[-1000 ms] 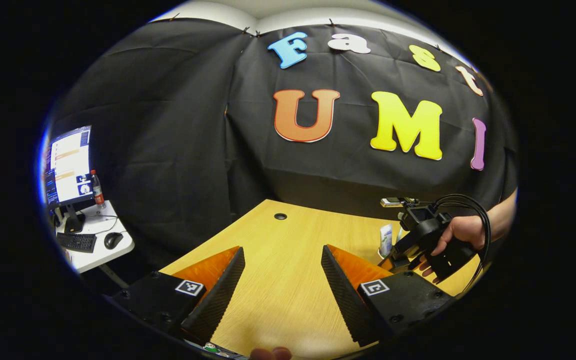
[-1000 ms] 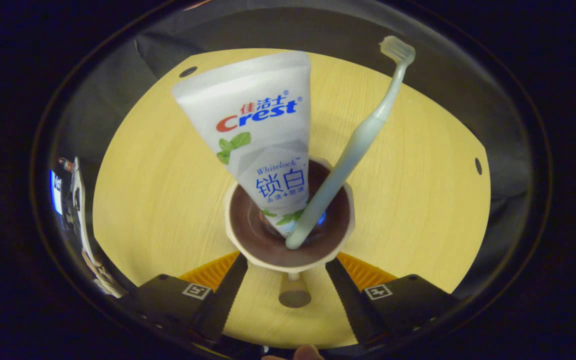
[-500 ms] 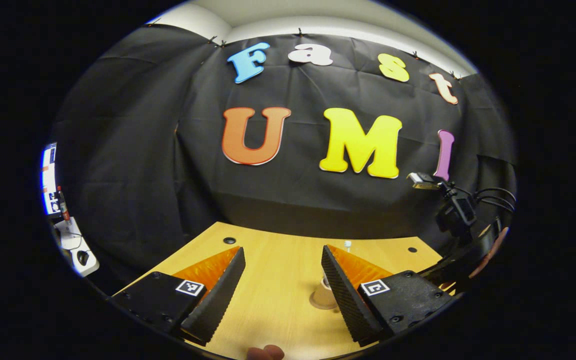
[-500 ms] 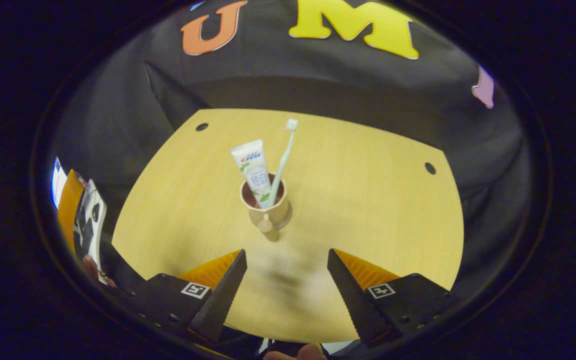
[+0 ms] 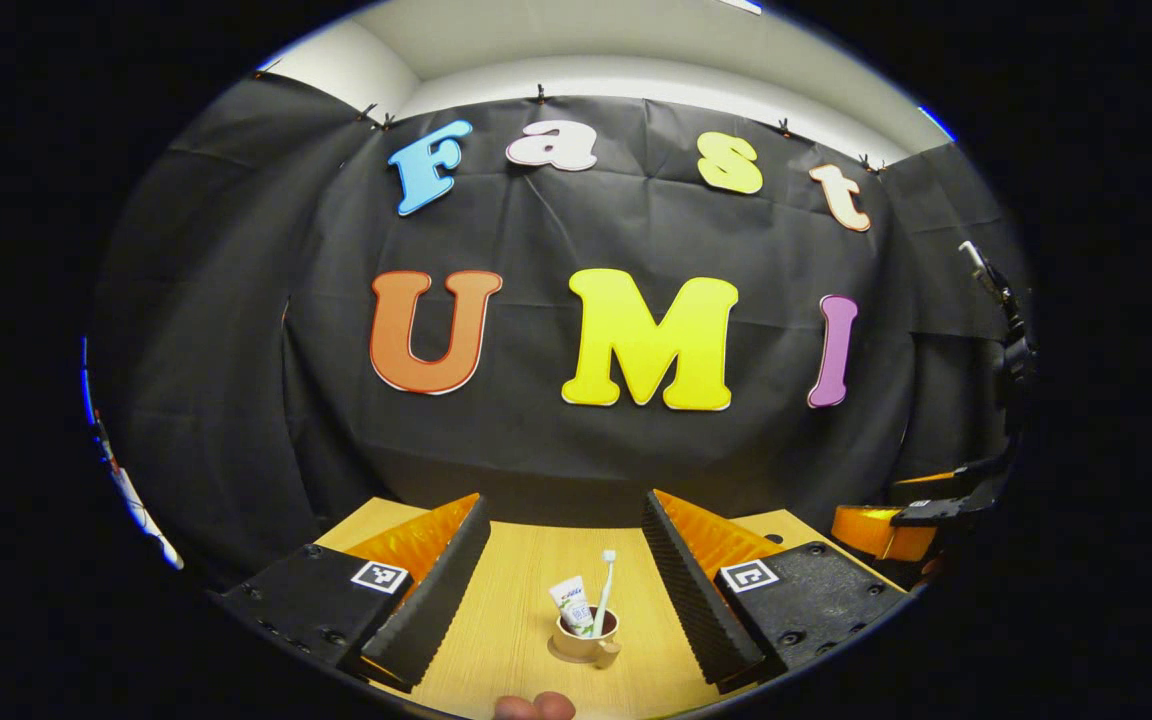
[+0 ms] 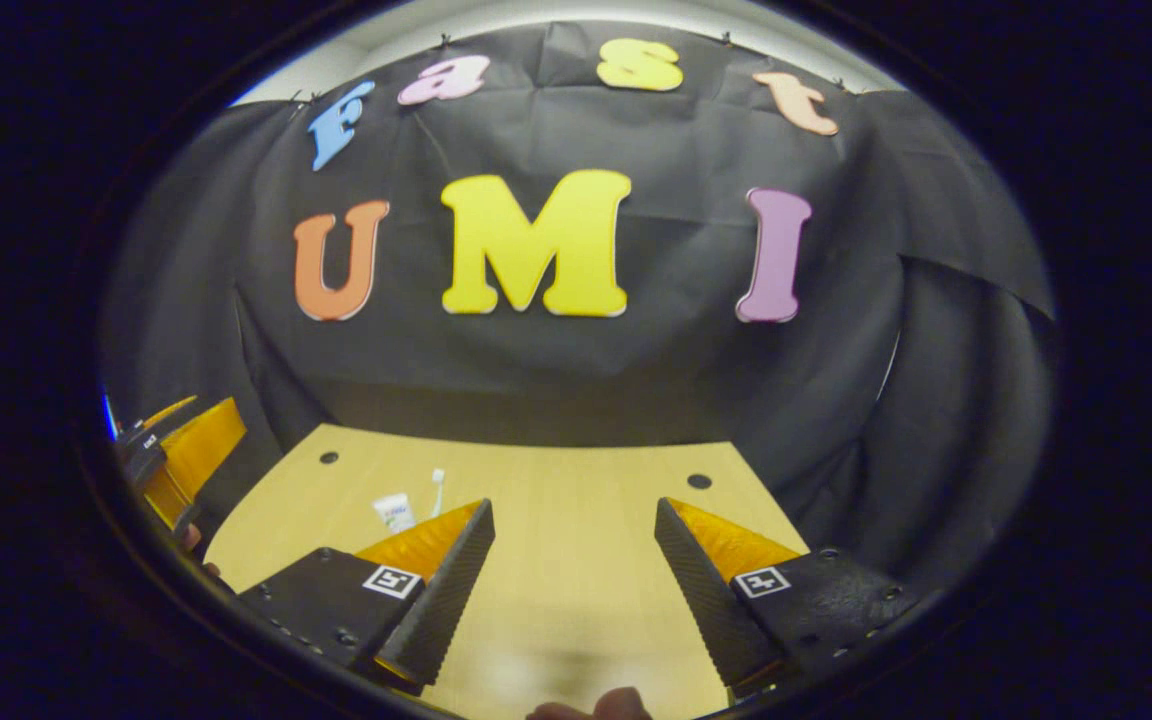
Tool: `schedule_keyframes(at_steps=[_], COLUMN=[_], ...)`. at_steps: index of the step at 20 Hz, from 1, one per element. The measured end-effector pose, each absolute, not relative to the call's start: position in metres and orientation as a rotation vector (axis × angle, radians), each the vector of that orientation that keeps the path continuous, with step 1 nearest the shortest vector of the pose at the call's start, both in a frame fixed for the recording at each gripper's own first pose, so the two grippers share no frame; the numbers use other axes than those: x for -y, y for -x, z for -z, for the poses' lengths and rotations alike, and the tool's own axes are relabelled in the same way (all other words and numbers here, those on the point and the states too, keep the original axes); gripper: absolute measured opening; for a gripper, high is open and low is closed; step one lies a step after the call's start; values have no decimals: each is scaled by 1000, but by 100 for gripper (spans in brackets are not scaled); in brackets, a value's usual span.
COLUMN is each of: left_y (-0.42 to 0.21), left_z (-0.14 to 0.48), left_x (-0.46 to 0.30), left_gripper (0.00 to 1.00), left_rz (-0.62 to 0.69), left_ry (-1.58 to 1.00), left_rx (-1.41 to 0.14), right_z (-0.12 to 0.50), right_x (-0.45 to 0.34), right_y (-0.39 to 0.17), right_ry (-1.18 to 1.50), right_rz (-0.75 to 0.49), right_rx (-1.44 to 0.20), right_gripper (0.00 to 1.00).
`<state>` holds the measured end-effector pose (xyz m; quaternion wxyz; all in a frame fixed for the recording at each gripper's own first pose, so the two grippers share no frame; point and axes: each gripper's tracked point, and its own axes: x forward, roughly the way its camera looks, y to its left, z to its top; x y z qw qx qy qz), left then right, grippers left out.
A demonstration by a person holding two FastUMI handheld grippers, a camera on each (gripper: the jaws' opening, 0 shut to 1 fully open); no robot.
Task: Put the toothbrush and toothpaste on the desktop into the cup, then pick up the cup and place it on the coaster on the desktop.
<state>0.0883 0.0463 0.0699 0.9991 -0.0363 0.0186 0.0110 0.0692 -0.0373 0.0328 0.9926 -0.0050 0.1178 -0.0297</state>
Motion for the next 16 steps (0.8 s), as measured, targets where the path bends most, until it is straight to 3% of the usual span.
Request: schedule_keyframes(at_steps=[6, 16], left_y=[-85, -79], left_z=[-96, -100], left_x=[-33, -34], left_gripper=[97, 97], left_rz=[-23, -80], left_ry=[38, 36], left_rx=[10, 15], right_z=[-61, -67], right_x=[33, 27], right_y=[-62, -58], right_ry=[33, 29], right_rz=[70, 24], right_rx=[-17, 20], right_gripper=[97, 98])
